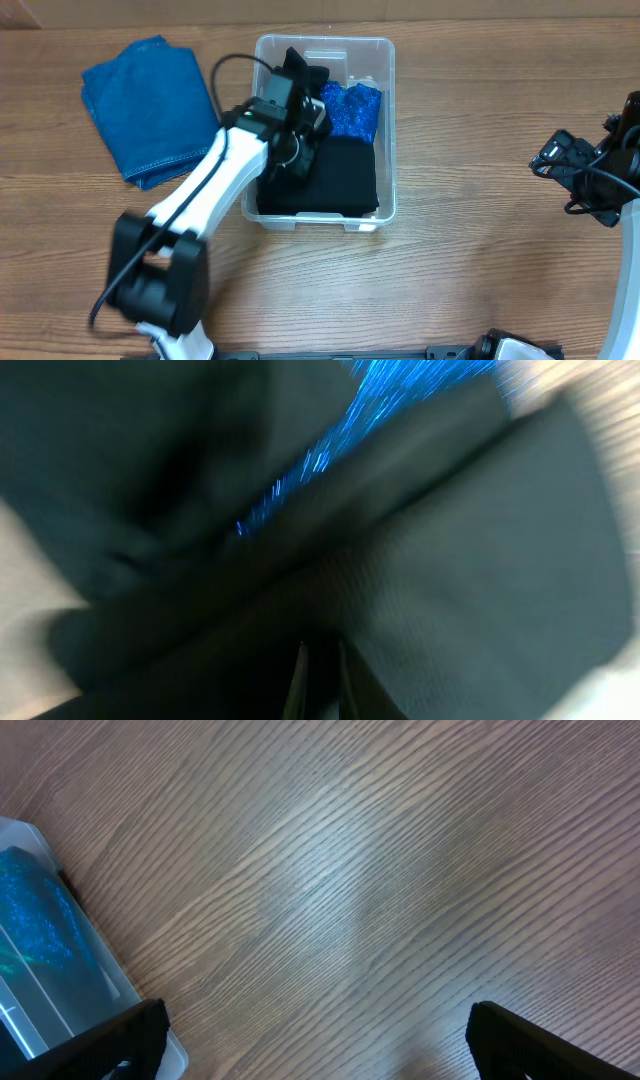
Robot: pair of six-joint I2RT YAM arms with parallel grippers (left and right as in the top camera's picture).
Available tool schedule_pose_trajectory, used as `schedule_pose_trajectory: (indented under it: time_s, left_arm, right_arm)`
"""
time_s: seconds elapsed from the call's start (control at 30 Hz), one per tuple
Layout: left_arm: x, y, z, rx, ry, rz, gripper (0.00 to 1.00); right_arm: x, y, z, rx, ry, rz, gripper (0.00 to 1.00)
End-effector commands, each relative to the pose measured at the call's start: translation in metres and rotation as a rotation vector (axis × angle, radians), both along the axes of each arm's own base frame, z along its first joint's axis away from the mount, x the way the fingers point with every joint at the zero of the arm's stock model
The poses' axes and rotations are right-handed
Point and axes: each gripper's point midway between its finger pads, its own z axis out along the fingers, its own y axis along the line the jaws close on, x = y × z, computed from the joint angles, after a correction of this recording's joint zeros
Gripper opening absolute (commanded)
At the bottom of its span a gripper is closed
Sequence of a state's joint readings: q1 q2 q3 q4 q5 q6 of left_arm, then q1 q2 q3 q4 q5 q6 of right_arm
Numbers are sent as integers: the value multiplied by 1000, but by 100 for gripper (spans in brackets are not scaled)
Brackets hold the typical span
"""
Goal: Pack container
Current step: 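Carry the black cloth into the bin and release it, then move the left gripper to the blue denim cloth and grasp it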
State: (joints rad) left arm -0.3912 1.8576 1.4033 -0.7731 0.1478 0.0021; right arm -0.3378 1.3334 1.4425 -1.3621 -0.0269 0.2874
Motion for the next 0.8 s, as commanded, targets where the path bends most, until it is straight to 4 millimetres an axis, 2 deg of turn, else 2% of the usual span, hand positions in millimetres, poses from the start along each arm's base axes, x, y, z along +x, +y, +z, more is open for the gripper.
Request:
schedule_pose_trajectory:
  time_s: [0.0, 0.07, 0.1, 0.13, 0.17, 0.2, 0.23, 0.27, 0.3, 0.33, 0.37, 0.4, 0.47, 0.53, 0.57, 0.6, 0.63, 0.67, 0.73, 0.77]
  left_arm:
    - [-18, 8, -70, 62, 227, 141, 10]
    - [-26, 12, -89, 90, 286, 151, 4]
    - [-24, 11, -86, 86, 277, 150, 4]
    - [-19, 9, -70, 77, 247, 128, 4]
    - [-10, 6, -42, 63, 195, 107, 4]
    - [0, 6, 3, 56, 111, 99, 4]
    - [14, 15, 83, 66, -63, 99, 9]
    - [19, 30, 137, 96, -197, 136, 62]
    - [19, 49, 177, 137, -309, 164, 100]
    - [17, 64, 203, 147, -374, 193, 100]
    - [14, 91, 224, 132, -417, 272, 100]
    - [14, 114, 231, 120, -422, 351, 100]
    - [21, 201, 229, 61, -380, 638, 100]
    - [27, 267, 212, 8, -330, 818, 100]
    - [29, 290, 203, -6, -311, 878, 100]
    - [34, 335, 177, -38, -261, 968, 100]
    - [34, 366, 150, -67, -201, 1028, 100]
    - [36, 390, 115, -138, -129, 1059, 100]
    - [45, 406, 77, -246, -75, 1023, 100]
    - [46, 419, 50, -288, -39, 1034, 100]
  right_arm:
    - [2, 0, 8, -6, -27, 5, 100]
    - [2, 0, 8, -6, -27, 5, 100]
    - [2, 0, 8, -5, -28, 5, 100]
    - [3, 1, 8, 1, -30, 8, 100]
    - [3, 1, 8, 0, -30, 8, 100]
    - [2, 1, 8, 0, -30, 8, 100]
    - [2, 1, 8, 0, -30, 8, 100]
    - [3, 1, 8, 0, -30, 8, 100]
    - [3, 1, 8, 0, -30, 8, 100]
    - [2, 1, 8, 0, -30, 9, 100]
    - [3, 1, 8, -1, -30, 9, 100]
    - [3, 1, 8, 0, -30, 9, 100]
    - [3, 1, 8, 0, -30, 8, 100]
    - [2, 1, 8, 0, -30, 9, 100]
    - [2, 1, 8, 0, -30, 9, 100]
    - [2, 1, 8, 0, -30, 9, 100]
    - [3, 1, 8, -1, -30, 10, 100]
    - [3, 1, 8, -2, -30, 12, 100]
    - [3, 1, 8, -4, -30, 16, 100]
    - [3, 1, 8, -9, -30, 30, 100]
